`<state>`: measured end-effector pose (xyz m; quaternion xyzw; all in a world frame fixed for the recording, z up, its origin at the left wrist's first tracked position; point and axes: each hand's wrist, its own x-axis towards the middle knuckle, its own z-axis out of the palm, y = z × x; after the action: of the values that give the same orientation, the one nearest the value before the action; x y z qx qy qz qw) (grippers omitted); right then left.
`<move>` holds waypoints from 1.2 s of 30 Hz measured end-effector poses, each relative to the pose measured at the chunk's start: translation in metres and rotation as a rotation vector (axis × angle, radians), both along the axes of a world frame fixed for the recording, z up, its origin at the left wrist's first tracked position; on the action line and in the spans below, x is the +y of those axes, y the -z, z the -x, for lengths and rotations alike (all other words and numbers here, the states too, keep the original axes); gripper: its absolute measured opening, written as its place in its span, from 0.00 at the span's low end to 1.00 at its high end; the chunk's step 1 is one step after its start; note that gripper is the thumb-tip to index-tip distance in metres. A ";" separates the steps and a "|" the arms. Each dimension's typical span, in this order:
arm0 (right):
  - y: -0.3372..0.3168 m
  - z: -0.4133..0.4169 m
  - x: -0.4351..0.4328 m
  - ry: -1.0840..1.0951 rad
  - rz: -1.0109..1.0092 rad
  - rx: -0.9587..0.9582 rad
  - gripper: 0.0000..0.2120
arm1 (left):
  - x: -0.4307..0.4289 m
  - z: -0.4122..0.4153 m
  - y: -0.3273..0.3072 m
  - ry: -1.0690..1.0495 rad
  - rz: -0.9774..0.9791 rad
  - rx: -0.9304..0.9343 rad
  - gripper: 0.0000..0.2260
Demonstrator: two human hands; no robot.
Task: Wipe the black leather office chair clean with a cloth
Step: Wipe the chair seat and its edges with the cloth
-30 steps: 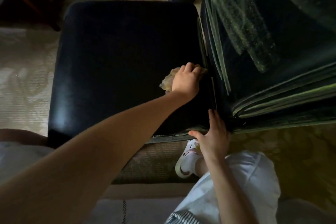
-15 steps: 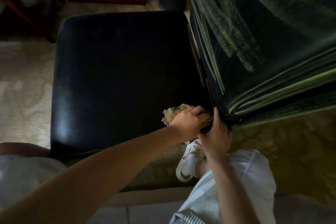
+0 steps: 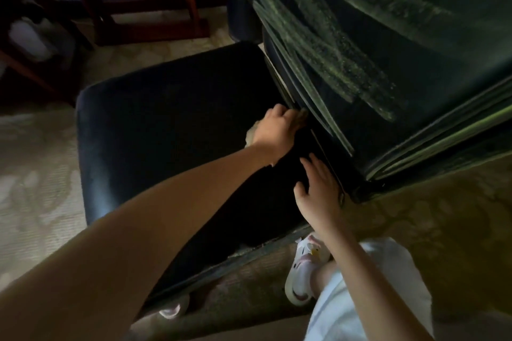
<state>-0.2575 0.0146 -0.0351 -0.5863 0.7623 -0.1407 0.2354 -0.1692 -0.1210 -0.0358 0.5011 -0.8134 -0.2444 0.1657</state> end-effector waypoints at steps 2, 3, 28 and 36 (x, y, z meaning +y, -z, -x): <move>0.006 -0.008 -0.029 0.010 0.064 0.019 0.24 | -0.032 -0.007 -0.002 -0.084 0.028 -0.025 0.14; 0.010 -0.014 -0.042 0.012 0.077 0.037 0.25 | -0.048 -0.013 -0.001 -0.129 0.030 -0.043 0.14; 0.060 -0.034 -0.064 0.107 0.432 0.326 0.23 | -0.085 -0.002 0.037 0.064 0.136 0.022 0.13; 0.063 -0.034 -0.061 0.246 0.583 0.219 0.22 | -0.035 -0.016 0.033 0.508 -0.007 0.135 0.13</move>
<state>-0.2234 -0.0464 -0.0979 -0.5443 0.7756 -0.3166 -0.0443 -0.1535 -0.1561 -0.0687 0.2641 -0.8994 -0.3139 0.1513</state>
